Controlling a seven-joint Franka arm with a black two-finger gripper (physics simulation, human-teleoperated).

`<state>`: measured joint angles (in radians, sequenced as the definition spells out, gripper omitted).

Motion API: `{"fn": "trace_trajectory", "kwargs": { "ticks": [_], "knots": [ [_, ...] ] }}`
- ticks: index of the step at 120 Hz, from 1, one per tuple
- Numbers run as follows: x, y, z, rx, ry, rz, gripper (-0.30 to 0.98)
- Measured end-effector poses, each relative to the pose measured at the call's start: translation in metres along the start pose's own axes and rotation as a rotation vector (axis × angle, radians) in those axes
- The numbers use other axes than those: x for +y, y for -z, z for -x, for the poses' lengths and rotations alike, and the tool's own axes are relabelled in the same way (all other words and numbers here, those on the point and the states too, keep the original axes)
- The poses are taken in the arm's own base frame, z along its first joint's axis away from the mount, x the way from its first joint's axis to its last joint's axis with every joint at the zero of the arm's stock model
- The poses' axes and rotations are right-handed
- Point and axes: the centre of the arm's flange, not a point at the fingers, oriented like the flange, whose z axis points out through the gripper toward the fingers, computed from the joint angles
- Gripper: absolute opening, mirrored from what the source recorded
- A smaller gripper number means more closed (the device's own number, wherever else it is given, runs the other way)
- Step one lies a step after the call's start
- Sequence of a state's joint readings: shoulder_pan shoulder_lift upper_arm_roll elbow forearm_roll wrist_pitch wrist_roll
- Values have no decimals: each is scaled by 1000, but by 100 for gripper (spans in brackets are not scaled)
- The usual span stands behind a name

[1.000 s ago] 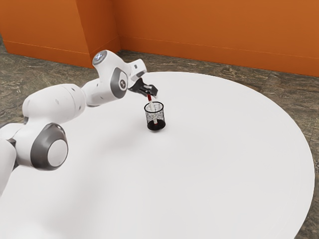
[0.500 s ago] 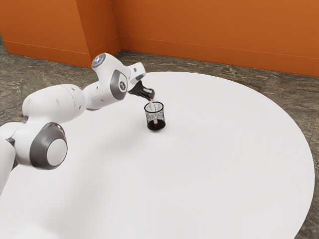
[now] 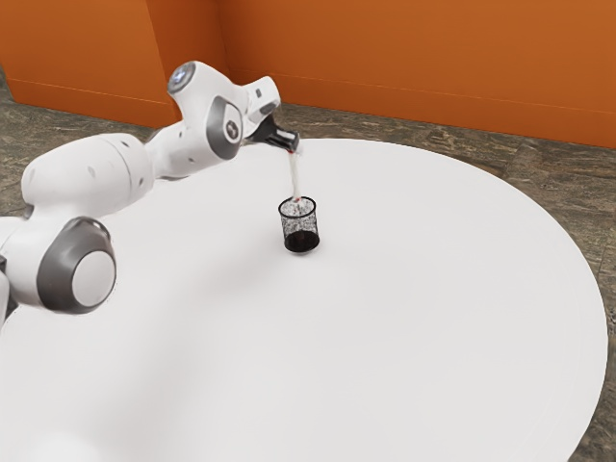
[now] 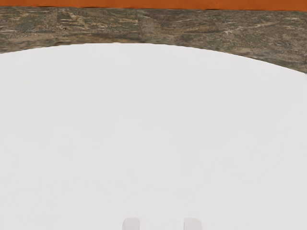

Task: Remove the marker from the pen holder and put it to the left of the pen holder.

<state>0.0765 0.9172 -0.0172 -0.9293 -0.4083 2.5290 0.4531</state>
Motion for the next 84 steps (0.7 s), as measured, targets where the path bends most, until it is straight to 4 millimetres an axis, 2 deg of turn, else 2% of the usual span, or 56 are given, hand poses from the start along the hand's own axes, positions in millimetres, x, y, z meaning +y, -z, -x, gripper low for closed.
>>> {"fn": "trace_trajectory", "kwargs": {
  "ticks": [16, 25, 35, 46, 60, 84],
  "knots": [
    [24, 76, -36, 37, -41, -17, -8],
    [25, 114, -39, 25, -56, -43, -8],
    [14, 136, -35, -7, -63, -74, -7],
    [-6, 143, -26, -76, -68, -104, -7],
    [-29, 139, -7, -207, -77, -126, -6],
    [-75, 106, 50, -512, -71, -131, -6]
  ]
}}
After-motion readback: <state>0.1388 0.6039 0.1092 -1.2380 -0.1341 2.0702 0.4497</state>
